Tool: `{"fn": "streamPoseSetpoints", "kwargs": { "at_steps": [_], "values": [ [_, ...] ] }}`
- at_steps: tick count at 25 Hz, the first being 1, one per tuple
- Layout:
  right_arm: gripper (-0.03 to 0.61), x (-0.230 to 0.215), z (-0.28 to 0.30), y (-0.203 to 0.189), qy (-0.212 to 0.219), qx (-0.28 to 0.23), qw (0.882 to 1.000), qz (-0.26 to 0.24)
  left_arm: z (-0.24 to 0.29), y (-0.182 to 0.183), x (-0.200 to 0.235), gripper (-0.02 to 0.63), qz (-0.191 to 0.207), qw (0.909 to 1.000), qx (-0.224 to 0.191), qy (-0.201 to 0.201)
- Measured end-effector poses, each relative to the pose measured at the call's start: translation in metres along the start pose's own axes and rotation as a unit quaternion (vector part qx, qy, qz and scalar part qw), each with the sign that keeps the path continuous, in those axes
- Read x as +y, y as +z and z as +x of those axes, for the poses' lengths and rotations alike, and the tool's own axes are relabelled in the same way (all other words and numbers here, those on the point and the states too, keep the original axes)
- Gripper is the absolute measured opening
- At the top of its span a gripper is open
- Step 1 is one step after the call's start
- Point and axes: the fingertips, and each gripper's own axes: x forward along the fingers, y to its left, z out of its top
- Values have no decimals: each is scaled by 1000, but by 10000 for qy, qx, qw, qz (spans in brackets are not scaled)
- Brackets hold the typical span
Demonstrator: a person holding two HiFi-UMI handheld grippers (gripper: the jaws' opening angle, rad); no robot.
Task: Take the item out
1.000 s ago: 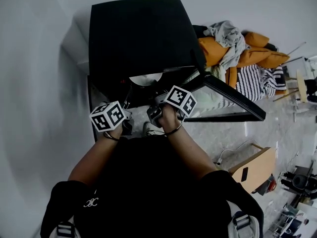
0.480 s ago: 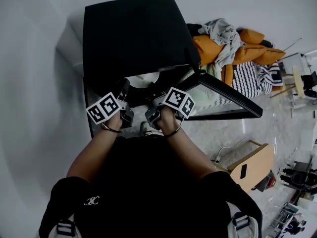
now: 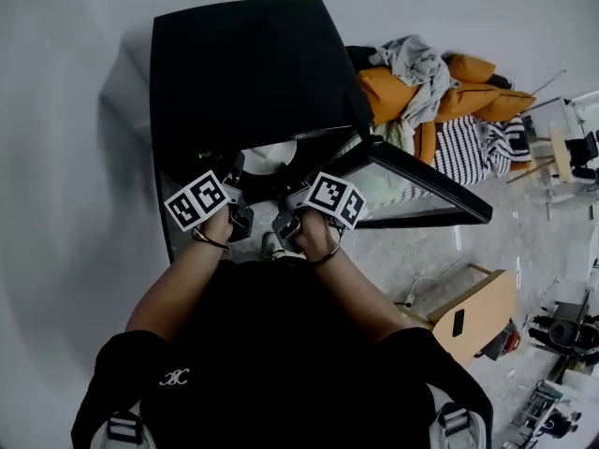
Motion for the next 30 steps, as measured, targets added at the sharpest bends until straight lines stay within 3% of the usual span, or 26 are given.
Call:
{"fn": "streamPoseSetpoints", "kwargs": {
  "at_steps": [4, 11, 20, 30],
  "values": [
    [51, 0, 1, 0, -6, 28, 10000, -55, -1, 0, -1, 78, -77, 10000, -41, 11],
    [52, -7, 3, -6, -22, 179, 9998, -44, -3, -1, 2, 48, -575, 9983, -95, -10],
    [58, -3, 1, -22, 65, 347, 9992, -211, -20, 7, -7, 23, -943, 9943, -292, -405],
    [60, 2, -3, -25, 181, 315, 9984, -428, -26, 1, 3, 21, -1823, 9813, -326, -519]
  ]
}}
